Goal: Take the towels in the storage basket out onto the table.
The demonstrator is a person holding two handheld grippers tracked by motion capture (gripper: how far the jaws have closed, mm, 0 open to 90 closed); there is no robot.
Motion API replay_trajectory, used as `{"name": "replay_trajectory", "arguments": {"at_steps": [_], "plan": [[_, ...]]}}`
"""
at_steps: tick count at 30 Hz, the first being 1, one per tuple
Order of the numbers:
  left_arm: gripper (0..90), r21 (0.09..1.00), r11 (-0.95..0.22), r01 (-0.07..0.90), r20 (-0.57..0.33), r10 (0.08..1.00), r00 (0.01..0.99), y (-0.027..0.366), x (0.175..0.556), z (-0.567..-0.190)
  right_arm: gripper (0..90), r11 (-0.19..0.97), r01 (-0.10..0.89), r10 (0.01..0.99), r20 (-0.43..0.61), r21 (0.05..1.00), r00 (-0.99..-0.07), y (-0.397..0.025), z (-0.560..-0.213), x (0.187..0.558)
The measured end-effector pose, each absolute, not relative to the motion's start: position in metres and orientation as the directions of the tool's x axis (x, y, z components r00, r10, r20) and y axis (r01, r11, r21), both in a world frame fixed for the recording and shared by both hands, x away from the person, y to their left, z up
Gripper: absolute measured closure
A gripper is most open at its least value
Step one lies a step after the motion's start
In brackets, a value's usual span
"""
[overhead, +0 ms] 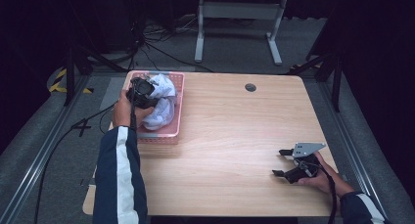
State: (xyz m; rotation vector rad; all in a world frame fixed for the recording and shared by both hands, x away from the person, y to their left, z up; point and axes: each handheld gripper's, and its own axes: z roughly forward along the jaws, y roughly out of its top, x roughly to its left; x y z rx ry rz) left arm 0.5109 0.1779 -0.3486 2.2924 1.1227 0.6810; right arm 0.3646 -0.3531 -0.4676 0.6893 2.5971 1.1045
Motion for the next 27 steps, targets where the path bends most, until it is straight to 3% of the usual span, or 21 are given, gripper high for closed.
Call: {"name": "replay_trajectory", "arguments": {"at_steps": [14, 27], "plan": [[66.7, 0.715, -0.521, 0.467, 0.271, 0.821, 0.503, 0.181, 0.489, -0.287, 14.6, 0.603, 0.329, 0.508, -0.032, 0.727, -0.861, -0.353, -0.468, 0.365], [66.7, 0.755, -0.561, 0.34, 0.275, 0.741, 0.613, 0.123, 0.479, -0.261, 14.6, 0.602, 0.333, 0.511, -0.029, 0.726, -0.859, -0.353, -0.467, 0.364]]}}
